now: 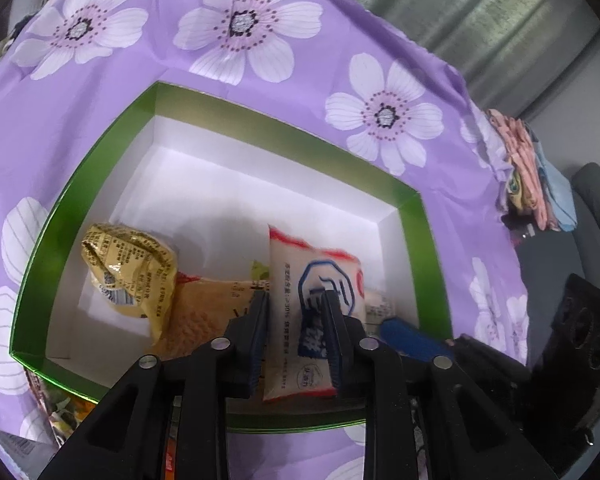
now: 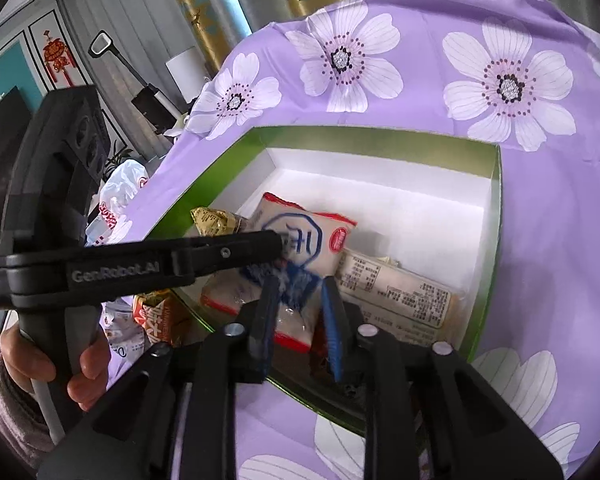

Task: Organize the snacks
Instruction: 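Carry the white bag into the green box and open the left tool, then move the left tool to the clear peanut snack bag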

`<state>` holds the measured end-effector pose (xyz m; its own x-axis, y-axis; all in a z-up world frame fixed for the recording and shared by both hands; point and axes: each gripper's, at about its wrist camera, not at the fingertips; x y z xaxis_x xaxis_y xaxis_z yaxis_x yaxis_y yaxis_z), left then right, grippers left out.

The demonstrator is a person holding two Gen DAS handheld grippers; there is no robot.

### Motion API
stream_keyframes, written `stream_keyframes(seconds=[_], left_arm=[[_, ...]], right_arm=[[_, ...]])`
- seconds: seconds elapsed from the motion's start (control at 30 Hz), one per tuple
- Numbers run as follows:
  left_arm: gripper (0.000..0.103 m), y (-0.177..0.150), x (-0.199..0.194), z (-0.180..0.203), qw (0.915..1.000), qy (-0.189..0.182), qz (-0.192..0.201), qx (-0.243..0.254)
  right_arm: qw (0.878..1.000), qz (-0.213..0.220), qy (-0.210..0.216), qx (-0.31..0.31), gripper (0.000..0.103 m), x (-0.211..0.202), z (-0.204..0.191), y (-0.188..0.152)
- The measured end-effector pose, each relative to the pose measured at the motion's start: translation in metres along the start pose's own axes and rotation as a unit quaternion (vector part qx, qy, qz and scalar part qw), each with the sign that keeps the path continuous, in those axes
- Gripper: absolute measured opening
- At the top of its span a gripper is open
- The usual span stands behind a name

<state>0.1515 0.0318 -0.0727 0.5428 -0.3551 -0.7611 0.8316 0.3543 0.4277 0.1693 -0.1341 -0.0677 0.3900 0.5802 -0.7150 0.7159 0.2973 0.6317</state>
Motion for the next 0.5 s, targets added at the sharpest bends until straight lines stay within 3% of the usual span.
stream_keyframes(seconds=[0.1, 0.13, 0.37, 0.5], left_arm=[[0.072, 0.002, -0.007, -0.001, 0.9999, 0.002, 0.012, 0.000], [0.077, 0.002, -0.010, -0.001, 0.9999, 0.004, 0.017, 0.000], [0.083, 0.000, -0.043, 0.002, 0.9988, 0.014, 0.046, 0.009], [0.097, -0.006, -0.064, 0.005, 0.9979, 0.015, 0.061, 0.018]], right_arm=[[1.000, 0.007, -0.004, 0.002, 0.044, -0.006, 0.000, -0.001], [1.000, 0.009, -0.005, 0.004, 0.044, -0.008, 0.001, -0.002], [0.999, 0.036, -0.016, 0.012, 0.061, -0.036, 0.001, -0.009], [0.998, 0.050, -0.023, 0.023, 0.076, -0.054, 0.001, -0.017]])
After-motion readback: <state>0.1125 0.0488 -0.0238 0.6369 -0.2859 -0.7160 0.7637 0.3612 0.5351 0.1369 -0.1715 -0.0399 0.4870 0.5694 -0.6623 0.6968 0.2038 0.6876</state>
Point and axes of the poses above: each gripper's, at about its wrist camera, not at the fingertips, and x roughly the way its jaws point, z to its right, y to its top, and after that the axes turned 2 degrees about -x, right-handed
